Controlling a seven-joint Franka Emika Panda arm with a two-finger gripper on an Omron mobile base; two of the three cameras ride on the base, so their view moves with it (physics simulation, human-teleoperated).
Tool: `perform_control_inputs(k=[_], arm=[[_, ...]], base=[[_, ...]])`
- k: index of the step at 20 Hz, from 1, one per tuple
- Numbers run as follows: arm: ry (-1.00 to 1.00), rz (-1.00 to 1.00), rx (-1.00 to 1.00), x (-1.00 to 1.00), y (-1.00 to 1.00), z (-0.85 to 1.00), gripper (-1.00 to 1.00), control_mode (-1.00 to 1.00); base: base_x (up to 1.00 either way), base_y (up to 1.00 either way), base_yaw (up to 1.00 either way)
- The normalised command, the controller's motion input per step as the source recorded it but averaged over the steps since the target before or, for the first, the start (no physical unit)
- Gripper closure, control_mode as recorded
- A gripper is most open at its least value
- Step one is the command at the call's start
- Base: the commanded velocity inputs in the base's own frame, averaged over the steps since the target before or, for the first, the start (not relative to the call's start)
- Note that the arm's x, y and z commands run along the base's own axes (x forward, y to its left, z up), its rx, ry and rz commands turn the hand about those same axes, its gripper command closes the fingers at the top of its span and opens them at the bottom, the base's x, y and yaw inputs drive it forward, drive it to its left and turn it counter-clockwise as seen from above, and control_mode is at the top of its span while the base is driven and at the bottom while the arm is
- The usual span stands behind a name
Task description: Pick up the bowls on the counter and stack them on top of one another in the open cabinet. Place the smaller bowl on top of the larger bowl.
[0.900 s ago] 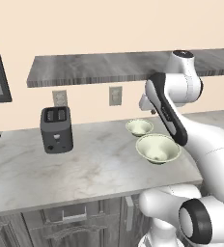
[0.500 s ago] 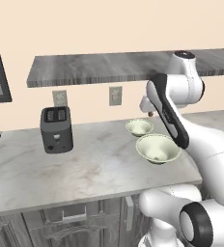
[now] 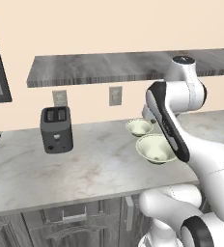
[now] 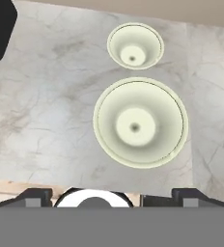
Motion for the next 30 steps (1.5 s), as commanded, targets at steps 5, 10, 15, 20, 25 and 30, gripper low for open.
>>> perform_control_inputs(k=[5, 10, 15, 20, 25, 30], arm=[[0.0, 0.01, -0.14, -0.2, 0.02, -0.13, -1.0, -1.0], [0.0, 0.02, -0.12, -0.08, 0.07, -0.19, -1.0, -1.0], [0.0, 0.02, -0.1, 0.0, 0.1, -0.24, -1.0, -1.0], [0.0, 0.01, -0.08, 0.02, 0.06, -0.28, -1.0, -1.0], [0.0, 0.0, -0.07, 0.12, 0.07, -0.22, -1.0, -1.0], [0.0, 0.0, -0.05, 0.31, 0.08, -0.11, -1.0, -1.0]], base=[[0.0, 0.0, 0.0], [0.0, 0.0, 0.0], [0.0, 0.0, 0.0], [0.0, 0.0, 0.0], [0.0, 0.0, 0.0], [0.0, 0.0, 0.0]])
